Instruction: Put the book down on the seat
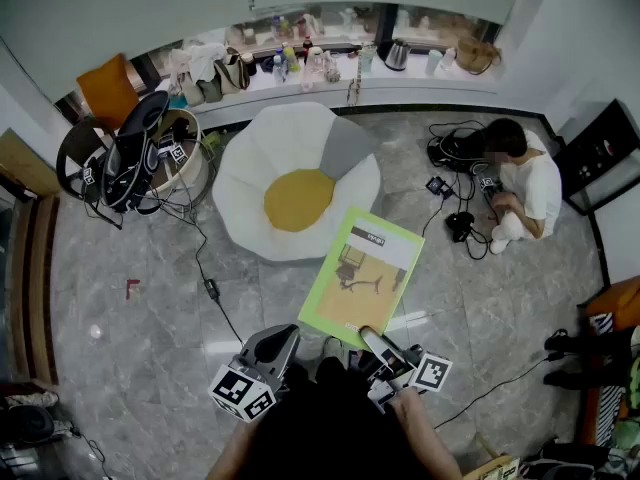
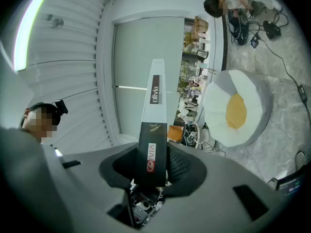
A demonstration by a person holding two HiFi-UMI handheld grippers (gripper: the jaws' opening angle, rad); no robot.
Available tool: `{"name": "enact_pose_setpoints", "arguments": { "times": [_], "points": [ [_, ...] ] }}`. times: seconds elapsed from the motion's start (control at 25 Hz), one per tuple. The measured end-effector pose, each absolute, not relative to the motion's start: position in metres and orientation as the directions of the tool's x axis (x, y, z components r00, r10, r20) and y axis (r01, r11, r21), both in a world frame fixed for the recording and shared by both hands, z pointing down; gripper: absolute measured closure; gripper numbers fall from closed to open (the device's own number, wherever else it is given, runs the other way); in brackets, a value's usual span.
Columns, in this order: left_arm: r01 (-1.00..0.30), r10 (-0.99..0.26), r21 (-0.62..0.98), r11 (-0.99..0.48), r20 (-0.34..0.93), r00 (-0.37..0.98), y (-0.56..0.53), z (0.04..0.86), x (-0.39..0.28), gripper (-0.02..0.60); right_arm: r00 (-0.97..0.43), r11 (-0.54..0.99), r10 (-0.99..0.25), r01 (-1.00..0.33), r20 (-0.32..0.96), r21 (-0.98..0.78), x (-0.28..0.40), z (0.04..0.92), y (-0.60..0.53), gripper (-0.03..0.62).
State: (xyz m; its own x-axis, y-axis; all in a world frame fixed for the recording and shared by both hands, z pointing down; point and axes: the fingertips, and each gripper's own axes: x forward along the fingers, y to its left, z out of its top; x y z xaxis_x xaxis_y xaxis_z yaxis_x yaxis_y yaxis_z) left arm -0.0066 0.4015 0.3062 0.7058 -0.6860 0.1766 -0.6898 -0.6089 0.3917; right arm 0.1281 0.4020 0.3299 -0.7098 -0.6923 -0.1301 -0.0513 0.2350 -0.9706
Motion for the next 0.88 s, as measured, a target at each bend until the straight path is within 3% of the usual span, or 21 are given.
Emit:
{"name": "enact_pose_setpoints", "arguments": {
  "times": [0.88],
  "points": [
    [-0.714, -0.710, 0.383, -0.586, 0.183, 0.680, 0.406, 0.311, 0.005, 0.569, -0.744, 0.210, -0.657, -0.031, -0.117, -0.977, 0.145, 0.333, 0.405, 0.444]
  ]
}}
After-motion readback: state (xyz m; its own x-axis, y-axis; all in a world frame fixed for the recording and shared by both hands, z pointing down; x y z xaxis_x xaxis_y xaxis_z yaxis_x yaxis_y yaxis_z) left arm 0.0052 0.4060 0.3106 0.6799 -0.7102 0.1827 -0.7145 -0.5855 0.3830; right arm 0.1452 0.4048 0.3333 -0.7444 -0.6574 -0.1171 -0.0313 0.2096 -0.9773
